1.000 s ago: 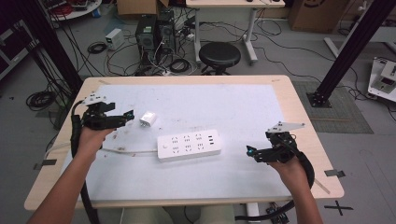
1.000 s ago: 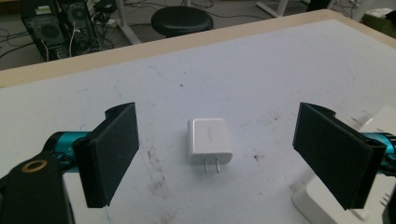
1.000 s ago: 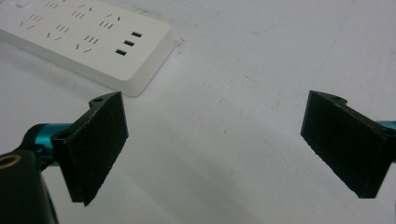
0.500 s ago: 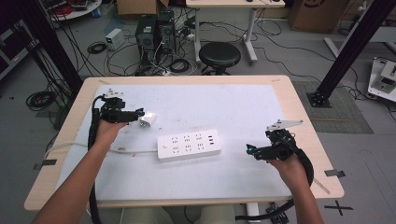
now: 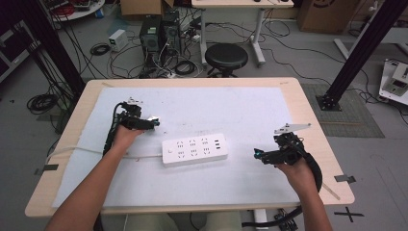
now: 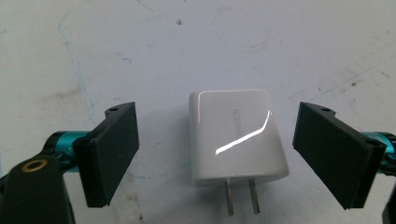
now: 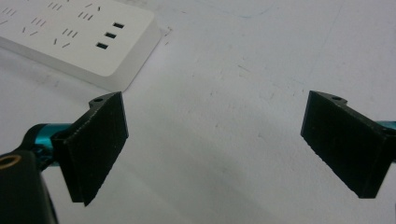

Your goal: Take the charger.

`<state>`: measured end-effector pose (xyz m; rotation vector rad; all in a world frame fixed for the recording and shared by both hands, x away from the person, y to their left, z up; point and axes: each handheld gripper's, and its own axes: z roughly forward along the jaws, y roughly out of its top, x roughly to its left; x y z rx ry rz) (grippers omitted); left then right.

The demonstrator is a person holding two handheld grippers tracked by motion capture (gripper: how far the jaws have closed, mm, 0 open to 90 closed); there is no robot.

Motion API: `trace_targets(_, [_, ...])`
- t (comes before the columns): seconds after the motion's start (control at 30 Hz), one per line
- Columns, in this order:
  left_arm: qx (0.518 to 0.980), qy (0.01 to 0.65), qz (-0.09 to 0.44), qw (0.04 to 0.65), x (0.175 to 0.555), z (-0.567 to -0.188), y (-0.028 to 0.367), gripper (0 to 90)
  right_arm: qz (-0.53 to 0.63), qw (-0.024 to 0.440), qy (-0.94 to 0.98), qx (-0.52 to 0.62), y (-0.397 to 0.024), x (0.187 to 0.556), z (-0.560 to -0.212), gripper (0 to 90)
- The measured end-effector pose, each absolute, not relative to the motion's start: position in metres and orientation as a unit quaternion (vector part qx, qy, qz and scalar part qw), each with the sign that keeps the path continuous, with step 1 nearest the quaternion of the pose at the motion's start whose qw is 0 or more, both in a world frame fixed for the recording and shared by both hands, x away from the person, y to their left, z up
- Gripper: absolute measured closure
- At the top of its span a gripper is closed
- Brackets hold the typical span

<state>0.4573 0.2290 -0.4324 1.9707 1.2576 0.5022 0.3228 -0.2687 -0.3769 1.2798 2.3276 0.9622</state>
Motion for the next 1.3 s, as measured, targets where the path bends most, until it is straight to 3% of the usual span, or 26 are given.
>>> trace_targets(0.63, [0.785, 0.485, 0.183, 0.339, 0.461, -0.446, 0.225, 20.0, 0.334, 0.158, 0.813, 0.450, -0.270, 0.321, -0.378, 7.4])
trace_targets(0.83, [0.787, 0.477, 0.181, 0.348, 0.458, -0.445, 0.226, 26.9, 0.334, 0.158, 0.813, 0.451, -0.270, 0.320, -0.381, 7.4])
trace_targets(1.07, [0.780, 0.475, 0.185, 0.362, 0.453, -0.447, 0.230, 42.1, 0.335, 0.154, 0.812, 0.453, -0.270, 0.320, -0.383, 7.4])
trace_targets(1.3, [0.777, 0.477, 0.188, 0.366, 0.451, -0.447, 0.230, 42.4, 0.335, 0.155, 0.811, 0.454, -0.272, 0.319, -0.383, 7.4])
